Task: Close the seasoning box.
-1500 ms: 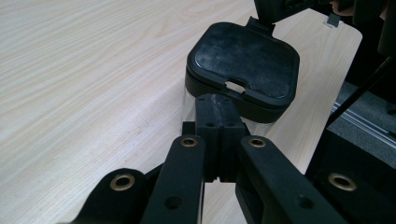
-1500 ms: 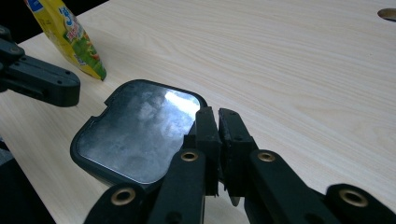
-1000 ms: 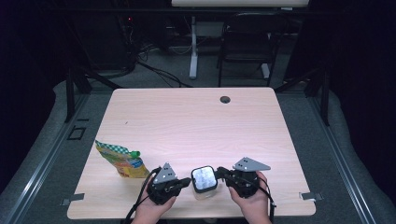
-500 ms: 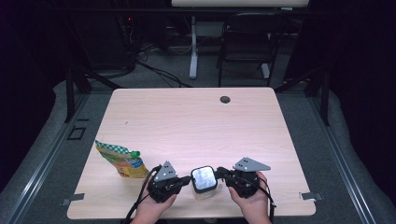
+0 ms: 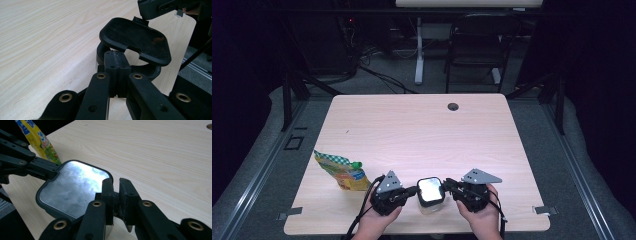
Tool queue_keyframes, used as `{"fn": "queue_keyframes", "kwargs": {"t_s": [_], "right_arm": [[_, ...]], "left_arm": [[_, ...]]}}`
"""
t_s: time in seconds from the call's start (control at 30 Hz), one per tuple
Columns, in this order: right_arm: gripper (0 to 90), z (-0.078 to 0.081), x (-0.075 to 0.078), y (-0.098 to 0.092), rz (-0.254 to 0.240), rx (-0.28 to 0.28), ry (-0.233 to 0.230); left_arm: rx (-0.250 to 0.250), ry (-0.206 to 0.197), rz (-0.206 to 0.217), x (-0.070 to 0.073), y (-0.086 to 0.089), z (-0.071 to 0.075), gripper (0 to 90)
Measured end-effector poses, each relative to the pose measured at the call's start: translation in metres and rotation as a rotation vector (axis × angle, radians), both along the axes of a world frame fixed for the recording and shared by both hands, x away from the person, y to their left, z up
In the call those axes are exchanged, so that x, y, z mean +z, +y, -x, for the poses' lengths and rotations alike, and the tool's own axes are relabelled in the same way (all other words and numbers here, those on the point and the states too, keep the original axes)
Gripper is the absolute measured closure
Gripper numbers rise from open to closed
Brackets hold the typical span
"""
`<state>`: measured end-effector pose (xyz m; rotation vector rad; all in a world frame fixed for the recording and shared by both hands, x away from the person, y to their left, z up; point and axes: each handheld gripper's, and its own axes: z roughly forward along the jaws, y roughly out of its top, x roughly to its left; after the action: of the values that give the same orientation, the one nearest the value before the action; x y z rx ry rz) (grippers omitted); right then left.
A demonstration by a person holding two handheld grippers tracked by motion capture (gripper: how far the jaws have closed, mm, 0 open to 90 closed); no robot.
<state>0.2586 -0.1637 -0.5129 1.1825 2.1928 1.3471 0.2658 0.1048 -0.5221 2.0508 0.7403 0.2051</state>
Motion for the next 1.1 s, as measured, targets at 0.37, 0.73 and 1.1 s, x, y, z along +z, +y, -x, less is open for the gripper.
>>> {"fn": "queue_keyframes", "kwargs": {"t_s": [0.37, 0.73, 1.1], "right_arm": [[68.3, 0.021, 0.012, 0.004, 0.094, 0.058, -0.054], [63.9, 0.041, 0.002, 0.007, 0.129, 0.083, -0.072], [54.2, 0.043, -0.002, 0.012, 0.129, 0.075, -0.078]], "left_arm": [[-0.01, -0.018, 0.012, 0.009, -0.004, -0.002, 90.0], [-0.026, -0.036, 0.001, 0.019, -0.013, -0.002, 90.0], [-0.026, -0.039, 0.011, 0.024, -0.017, -0.004, 90.0]]}}
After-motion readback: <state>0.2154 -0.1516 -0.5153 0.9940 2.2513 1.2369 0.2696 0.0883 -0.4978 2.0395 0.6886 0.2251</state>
